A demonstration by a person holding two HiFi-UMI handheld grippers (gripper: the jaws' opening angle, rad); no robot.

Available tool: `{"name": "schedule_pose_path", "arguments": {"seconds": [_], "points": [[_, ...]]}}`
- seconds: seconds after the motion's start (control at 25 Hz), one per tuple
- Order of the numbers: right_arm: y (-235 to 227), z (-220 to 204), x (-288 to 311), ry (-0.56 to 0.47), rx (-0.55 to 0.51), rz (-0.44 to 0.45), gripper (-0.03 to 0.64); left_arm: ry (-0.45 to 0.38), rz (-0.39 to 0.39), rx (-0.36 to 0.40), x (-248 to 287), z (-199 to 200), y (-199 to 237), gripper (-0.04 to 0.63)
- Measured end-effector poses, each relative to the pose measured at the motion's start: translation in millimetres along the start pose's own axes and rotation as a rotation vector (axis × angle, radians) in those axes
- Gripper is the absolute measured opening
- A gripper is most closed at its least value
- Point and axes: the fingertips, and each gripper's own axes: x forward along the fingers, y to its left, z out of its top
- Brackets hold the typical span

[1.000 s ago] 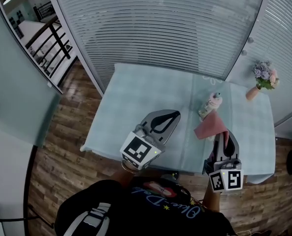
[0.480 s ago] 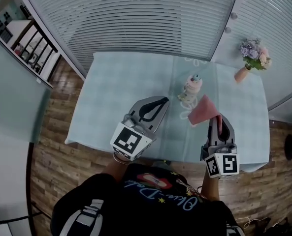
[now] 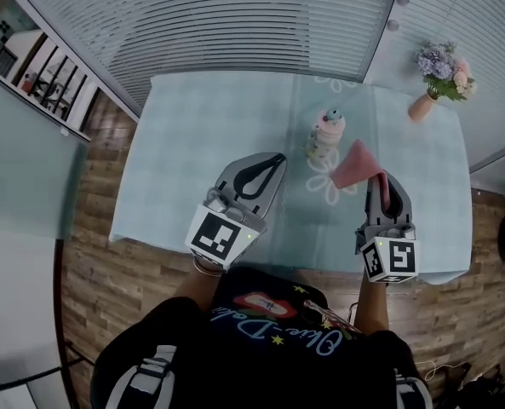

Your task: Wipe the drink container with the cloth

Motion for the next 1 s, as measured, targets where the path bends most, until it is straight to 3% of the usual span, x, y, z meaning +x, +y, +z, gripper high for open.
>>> {"name": "schedule_pose_path", "arguments": {"seconds": [0.52,0.76,1.0], "points": [[-49,0,66,0.030,-0.156,0.056,0.012,0.017,-0.036,-0.032,45,-20,17,0.006],[-58,-10,108,0.067,-0.232,0.129,0.012,0.031,-0.047,-0.010,63,-28,29,0.006],[-44,-17,133,0.108,-0.380,0.233,0.012,0.062,-0.080,0.000,85,-39,30,0.005]]}}
